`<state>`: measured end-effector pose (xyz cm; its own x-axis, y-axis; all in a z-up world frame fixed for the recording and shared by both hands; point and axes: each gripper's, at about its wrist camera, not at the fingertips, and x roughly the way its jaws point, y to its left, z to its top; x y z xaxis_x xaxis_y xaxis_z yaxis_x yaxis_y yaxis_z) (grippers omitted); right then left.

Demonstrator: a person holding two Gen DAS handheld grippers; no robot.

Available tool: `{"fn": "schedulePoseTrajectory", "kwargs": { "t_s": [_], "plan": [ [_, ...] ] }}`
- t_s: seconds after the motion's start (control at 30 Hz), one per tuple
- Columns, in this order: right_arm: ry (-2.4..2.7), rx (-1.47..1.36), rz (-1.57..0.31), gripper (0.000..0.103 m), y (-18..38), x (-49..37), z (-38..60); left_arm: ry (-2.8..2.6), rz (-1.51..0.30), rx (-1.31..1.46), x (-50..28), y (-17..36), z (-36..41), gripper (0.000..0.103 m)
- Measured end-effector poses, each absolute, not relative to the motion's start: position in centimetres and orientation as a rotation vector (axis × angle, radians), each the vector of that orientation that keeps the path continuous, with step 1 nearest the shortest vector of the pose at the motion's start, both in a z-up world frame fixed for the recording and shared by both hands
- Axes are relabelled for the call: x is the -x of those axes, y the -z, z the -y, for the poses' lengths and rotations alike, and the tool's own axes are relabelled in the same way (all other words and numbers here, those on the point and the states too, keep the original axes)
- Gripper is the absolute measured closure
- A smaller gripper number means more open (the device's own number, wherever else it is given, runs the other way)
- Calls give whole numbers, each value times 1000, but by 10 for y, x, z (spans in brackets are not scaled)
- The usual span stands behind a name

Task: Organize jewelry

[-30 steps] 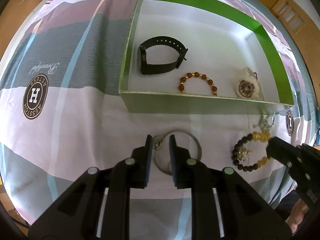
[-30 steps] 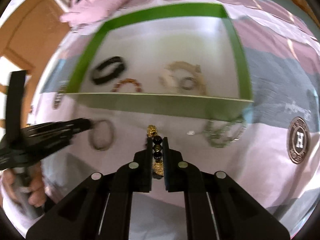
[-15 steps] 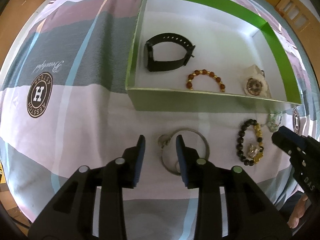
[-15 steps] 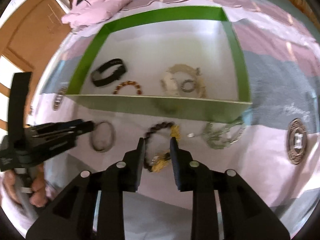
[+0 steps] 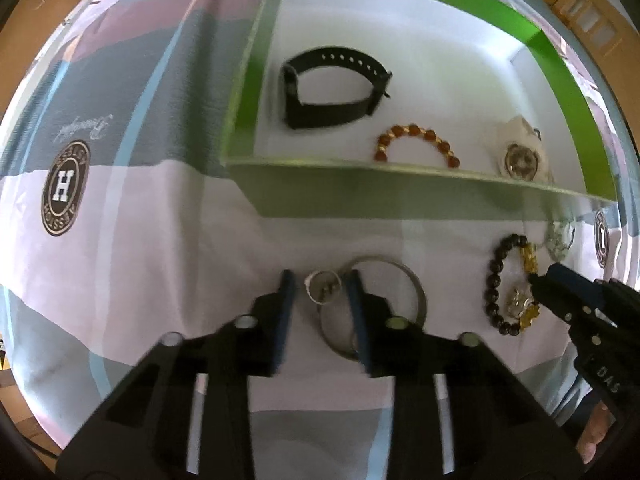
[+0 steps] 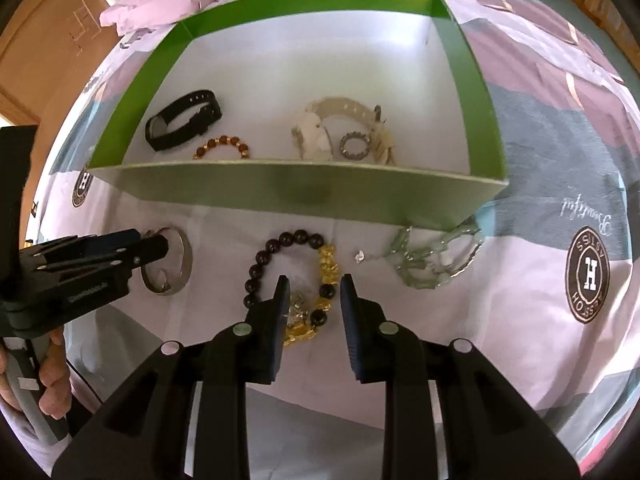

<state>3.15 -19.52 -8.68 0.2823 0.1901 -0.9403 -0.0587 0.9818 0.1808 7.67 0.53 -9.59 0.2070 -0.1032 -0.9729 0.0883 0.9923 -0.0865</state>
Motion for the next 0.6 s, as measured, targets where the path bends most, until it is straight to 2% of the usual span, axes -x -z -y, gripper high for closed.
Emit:
{"fn": "schedulePoseTrajectory", "kwargs": {
  "t_s": [0.37, 0.6],
  "plan": [
    [-134, -123, -1276, 73, 89, -33, 202, 123, -1278, 75, -79, 66, -26, 86],
    [-107, -106, -1297, 73, 100, -35, 203, 130, -1323, 52, -79, 80, -12, 86]
  ]
}}
